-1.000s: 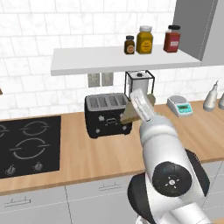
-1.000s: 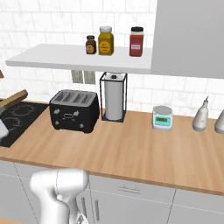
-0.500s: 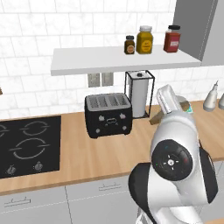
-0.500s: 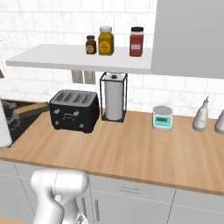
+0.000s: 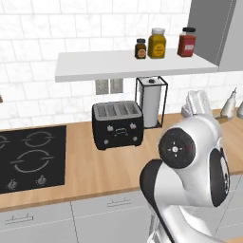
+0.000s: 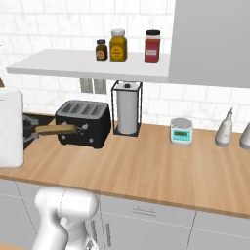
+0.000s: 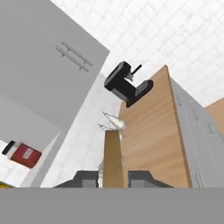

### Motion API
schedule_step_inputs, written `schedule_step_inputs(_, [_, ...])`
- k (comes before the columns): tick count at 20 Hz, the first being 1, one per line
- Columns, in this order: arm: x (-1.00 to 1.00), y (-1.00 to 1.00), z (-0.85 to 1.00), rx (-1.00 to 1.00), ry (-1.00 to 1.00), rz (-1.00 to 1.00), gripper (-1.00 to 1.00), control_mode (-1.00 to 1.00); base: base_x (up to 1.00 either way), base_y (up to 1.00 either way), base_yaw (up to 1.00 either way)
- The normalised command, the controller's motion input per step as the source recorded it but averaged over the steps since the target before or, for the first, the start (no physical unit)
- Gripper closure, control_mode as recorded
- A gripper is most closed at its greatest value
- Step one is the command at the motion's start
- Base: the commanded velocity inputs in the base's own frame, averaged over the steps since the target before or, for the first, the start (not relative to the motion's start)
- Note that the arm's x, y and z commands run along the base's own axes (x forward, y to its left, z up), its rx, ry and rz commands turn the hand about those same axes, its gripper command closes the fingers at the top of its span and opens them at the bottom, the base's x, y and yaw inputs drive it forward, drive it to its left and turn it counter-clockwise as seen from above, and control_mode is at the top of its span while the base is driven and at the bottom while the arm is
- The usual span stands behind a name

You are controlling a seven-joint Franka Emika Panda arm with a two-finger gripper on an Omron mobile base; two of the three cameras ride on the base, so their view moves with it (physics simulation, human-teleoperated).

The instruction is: Start the toaster. Once the lever pops up, take the bread to the plate on the dining counter.

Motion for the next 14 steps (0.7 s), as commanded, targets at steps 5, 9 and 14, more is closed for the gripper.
schedule_step_inputs(5, [-0.16,-0.34,-0.08,0.0,-0.12,-0.2,1.0,-1.0,0.0,0.0,0.0])
schedule_step_inputs(9, [-0.04,-0.05,-0.01,0.0,-0.03,-0.06,1.0,1.0,-0.19,-0.14,-0.21])
schedule_step_inputs(14, [0.0,0.0,0.0,0.0,0.0,0.0,1.0,1.0,-0.49,-0.08,-0.43])
